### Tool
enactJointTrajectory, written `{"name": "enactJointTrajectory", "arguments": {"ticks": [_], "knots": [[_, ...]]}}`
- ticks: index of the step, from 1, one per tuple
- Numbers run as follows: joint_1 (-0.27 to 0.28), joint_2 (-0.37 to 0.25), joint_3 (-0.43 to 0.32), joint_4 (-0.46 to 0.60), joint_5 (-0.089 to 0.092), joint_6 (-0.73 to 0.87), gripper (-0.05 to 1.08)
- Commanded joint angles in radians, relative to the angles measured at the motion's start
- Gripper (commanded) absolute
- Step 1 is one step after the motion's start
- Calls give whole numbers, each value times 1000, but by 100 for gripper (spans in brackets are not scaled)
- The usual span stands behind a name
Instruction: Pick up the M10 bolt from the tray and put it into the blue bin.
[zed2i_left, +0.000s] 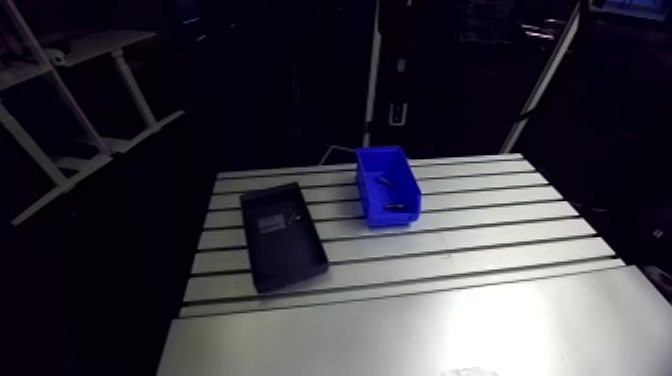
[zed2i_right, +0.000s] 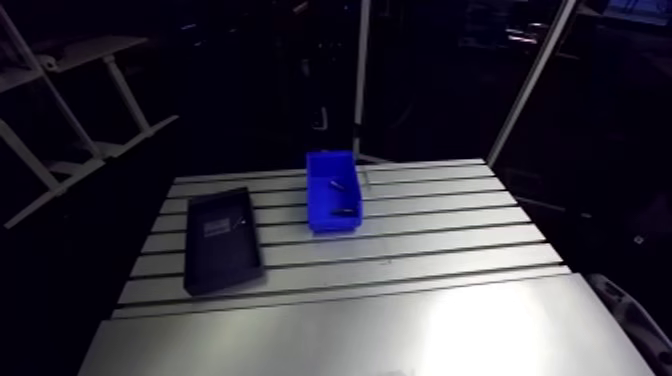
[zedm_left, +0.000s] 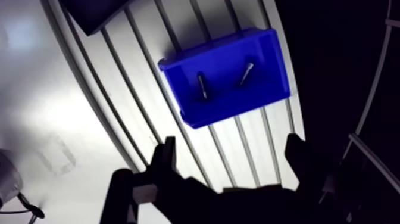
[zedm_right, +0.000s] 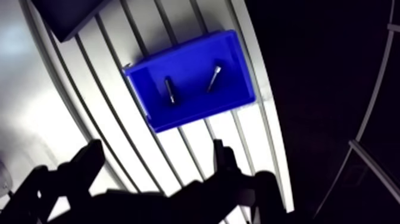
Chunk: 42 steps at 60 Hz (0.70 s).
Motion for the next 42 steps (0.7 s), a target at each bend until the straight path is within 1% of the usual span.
{"name": "enactJointTrajectory", "arguments": {"ticks": [1, 2, 3, 4, 5, 6, 9, 10, 13, 15, 18, 19, 22, 24, 28, 33, 37, 42], "knots": [[43, -108, -30, 92, 27, 559, 0], [50, -110, -31, 101, 27, 602, 0], [50, -110, -31, 101, 27, 602, 0], [54, -113, -35, 110, 27, 647, 0], [54, -113, -35, 110, 27, 647, 0], [55, -113, -40, 119, 27, 687, 0], [55, -115, -42, 127, 28, 726, 0], [56, -115, -43, 133, 27, 763, 0], [56, -115, -46, 141, 26, 799, 0], [55, -115, -56, 171, 24, 868, 0], [55, -115, -65, 198, 24, 900, 0], [53, -115, -75, 229, 25, 927, 0], [54, -115, -84, 250, 27, 956, 0], [55, -115, -98, 267, 26, 1015, 0], [55, -118, -110, 270, 20, 1065, 0], [55, -125, -131, 282, 21, 1101, 0], [49, -133, -152, 315, 21, 1129, 0], [44, -136, -173, 371, 25, 1157, 0]]}}
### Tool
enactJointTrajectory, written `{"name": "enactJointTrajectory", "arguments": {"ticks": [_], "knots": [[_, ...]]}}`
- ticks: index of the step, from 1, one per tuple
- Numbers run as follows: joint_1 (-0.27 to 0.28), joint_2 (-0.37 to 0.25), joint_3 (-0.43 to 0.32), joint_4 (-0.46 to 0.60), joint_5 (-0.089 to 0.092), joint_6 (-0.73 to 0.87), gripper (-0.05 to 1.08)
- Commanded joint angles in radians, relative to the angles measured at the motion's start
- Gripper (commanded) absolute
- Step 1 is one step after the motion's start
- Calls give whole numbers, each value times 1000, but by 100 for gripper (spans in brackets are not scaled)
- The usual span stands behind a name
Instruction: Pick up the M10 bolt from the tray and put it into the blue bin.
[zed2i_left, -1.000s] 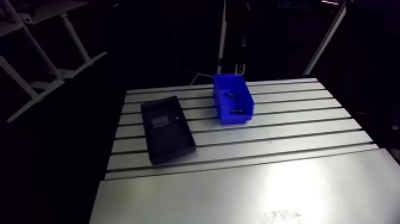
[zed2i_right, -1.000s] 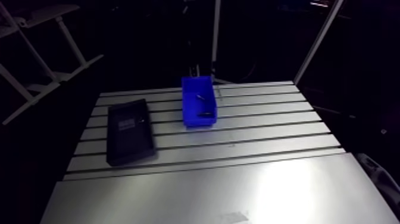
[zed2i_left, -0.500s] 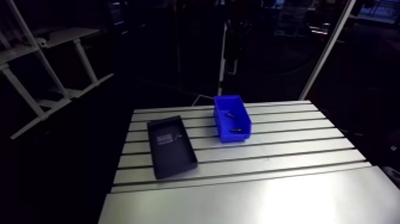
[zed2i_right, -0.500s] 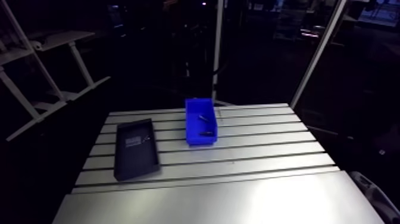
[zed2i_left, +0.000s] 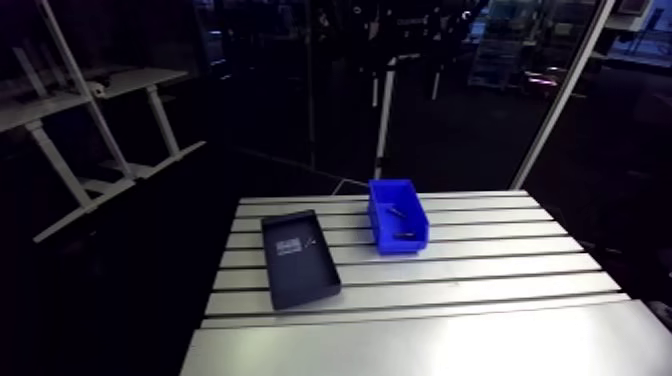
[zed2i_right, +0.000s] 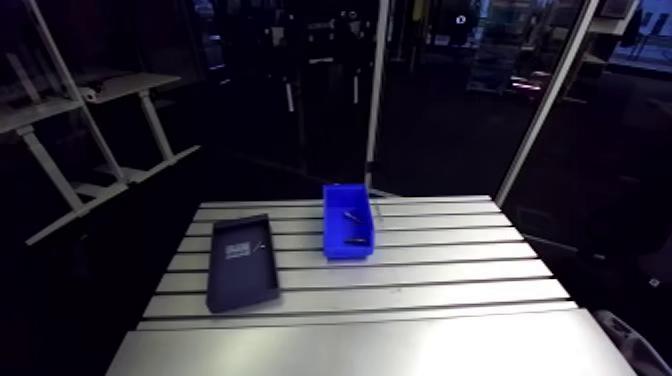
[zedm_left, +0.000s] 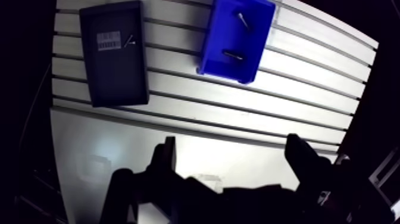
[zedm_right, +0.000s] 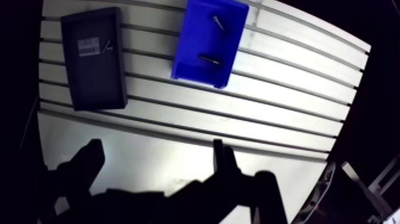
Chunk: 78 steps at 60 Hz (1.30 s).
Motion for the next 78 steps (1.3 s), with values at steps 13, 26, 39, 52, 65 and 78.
{"name": "enactJointTrajectory", "arguments": {"ticks": [13, 26, 39, 52, 65, 78], "knots": [[-12, -65, -58, 151, 5, 178, 0], [-2, -85, -27, 153, 8, 214, 0], [0, -83, -20, 147, 9, 214, 0], [0, -80, -26, 144, 8, 214, 0], [0, -76, -25, 140, 6, 223, 0], [-2, -81, -24, 140, 6, 225, 0]]}}
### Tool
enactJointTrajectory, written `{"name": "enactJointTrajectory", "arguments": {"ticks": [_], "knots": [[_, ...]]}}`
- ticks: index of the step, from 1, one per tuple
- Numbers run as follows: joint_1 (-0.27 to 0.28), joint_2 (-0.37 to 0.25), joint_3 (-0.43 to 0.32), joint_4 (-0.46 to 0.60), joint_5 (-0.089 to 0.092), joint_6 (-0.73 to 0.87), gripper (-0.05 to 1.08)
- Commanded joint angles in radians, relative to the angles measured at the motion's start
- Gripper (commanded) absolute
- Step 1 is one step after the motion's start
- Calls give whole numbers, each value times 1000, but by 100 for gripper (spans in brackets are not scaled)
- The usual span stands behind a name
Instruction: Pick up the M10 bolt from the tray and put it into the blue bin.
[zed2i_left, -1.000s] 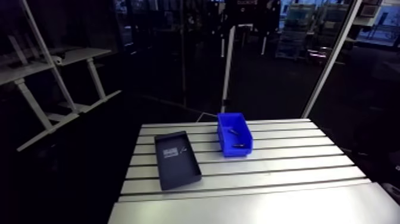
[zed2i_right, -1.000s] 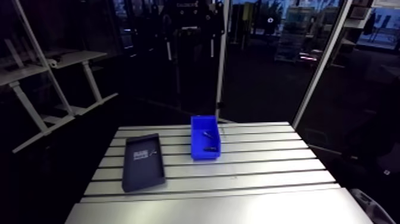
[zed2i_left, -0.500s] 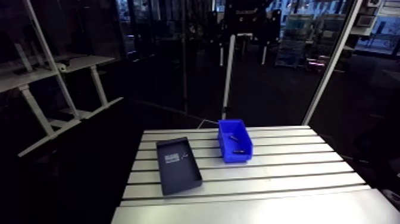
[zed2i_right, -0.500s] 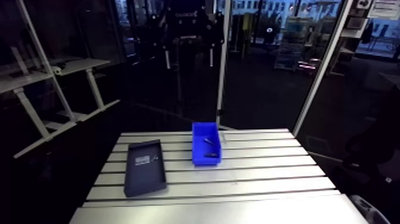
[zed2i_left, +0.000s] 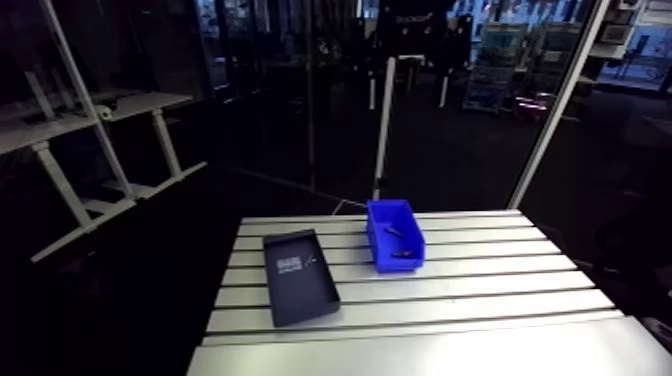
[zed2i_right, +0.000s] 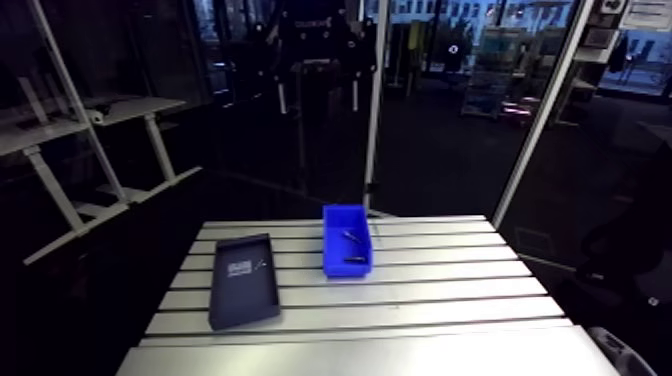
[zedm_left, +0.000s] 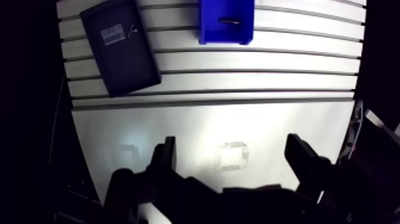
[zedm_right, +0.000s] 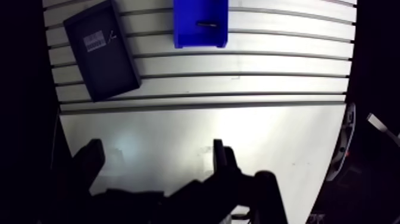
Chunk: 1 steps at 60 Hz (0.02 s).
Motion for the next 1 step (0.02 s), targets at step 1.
{"name": "enactJointTrajectory", "arguments": {"ticks": [1], "knots": [[-1, -3, 0, -1, 0, 3, 0]]}}
